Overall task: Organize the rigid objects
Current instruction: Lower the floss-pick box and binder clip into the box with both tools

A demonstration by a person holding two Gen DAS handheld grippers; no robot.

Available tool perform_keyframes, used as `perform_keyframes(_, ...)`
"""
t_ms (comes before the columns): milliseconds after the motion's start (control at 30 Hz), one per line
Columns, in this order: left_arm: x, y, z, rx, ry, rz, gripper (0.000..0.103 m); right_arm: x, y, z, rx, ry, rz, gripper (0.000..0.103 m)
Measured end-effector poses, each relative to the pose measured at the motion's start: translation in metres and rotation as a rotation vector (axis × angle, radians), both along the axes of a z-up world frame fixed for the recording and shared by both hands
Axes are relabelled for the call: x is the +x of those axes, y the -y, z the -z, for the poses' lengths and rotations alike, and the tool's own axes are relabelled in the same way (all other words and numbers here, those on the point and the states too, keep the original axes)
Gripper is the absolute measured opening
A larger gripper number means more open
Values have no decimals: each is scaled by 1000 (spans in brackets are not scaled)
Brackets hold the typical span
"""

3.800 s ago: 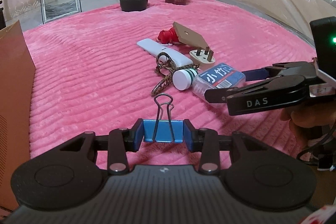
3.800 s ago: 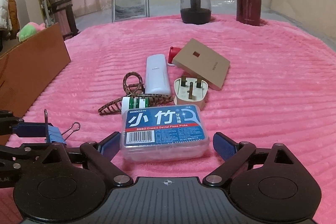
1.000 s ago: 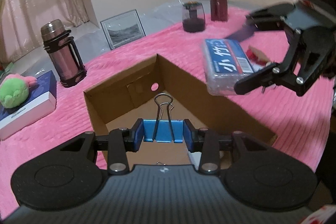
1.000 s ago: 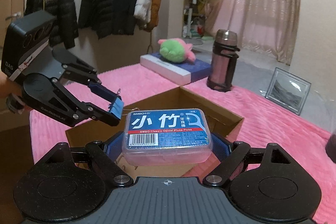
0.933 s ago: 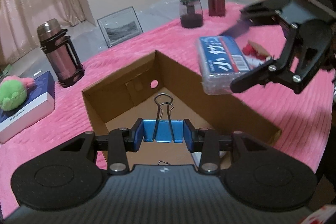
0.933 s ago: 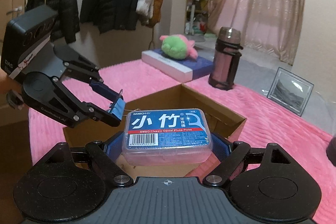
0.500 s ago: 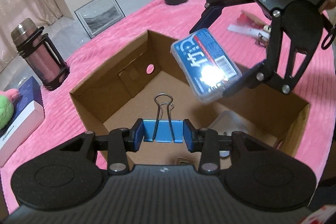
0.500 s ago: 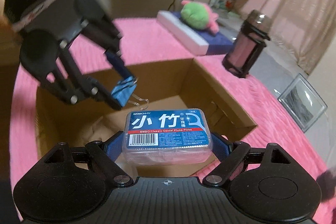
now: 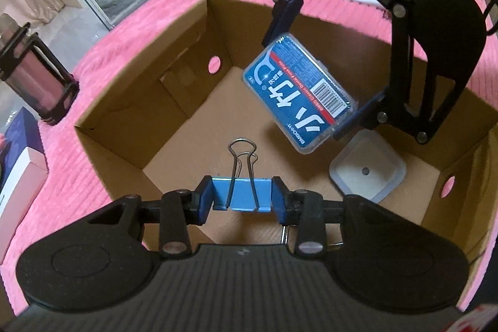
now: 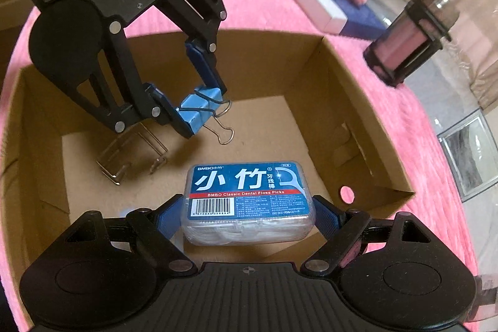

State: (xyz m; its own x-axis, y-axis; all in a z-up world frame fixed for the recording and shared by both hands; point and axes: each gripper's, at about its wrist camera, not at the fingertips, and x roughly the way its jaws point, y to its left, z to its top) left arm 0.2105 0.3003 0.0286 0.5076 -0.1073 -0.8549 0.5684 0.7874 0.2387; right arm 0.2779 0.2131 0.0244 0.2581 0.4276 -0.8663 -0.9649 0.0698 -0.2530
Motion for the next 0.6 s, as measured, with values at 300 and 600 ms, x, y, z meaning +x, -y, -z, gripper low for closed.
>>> perform_keyframes(300,19,0,27,31,-87,-4,34,15,-24,27,-115,-32,20,83)
perform_keyframes(600,31,-2,40,69,-130,-16,34,16,-30,46,-177,-38,2,83)
